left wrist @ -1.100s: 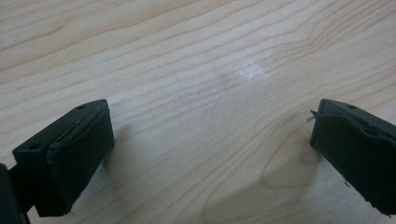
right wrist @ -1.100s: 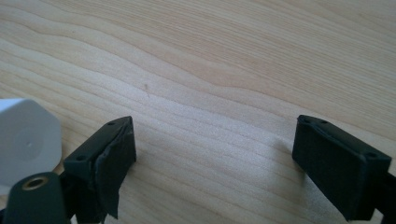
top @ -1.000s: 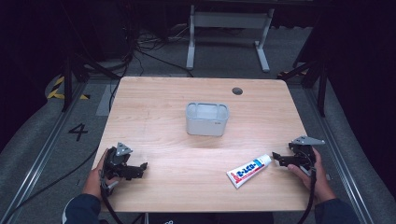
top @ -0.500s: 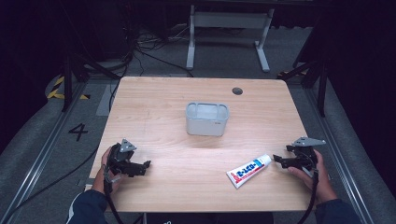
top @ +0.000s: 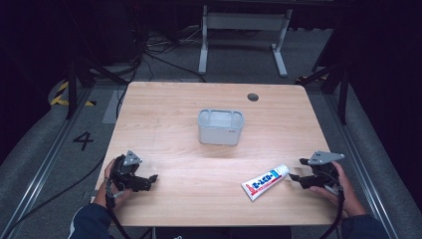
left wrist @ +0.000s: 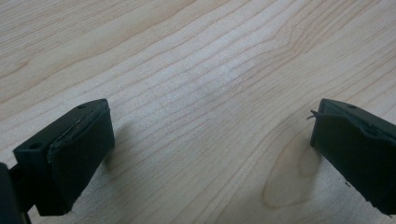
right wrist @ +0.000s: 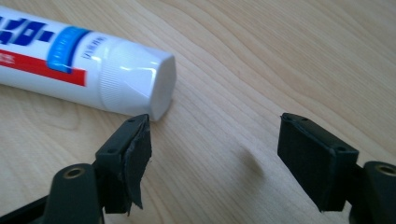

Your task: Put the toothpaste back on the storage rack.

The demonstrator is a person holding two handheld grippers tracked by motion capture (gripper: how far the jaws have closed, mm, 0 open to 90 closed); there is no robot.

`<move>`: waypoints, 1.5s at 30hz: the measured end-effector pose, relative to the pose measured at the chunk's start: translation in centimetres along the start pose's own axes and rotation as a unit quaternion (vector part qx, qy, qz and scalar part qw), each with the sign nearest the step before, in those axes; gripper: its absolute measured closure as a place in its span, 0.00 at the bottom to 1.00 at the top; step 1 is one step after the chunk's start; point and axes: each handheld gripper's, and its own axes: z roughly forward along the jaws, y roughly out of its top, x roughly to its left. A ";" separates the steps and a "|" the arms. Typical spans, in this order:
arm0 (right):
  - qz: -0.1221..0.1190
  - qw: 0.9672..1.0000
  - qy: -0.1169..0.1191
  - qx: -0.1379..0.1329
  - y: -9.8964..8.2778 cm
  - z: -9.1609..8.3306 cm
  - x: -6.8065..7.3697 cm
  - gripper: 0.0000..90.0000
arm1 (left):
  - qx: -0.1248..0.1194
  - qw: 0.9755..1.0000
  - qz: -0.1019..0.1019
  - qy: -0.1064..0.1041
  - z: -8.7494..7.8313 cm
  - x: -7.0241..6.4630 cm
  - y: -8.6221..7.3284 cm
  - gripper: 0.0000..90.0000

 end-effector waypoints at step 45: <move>-0.292 0.932 0.142 0.164 8.8 4.4 7.8 0.28 | 0.000 1.000 0.000 -0.001 0.0 0.0 0.0 0.00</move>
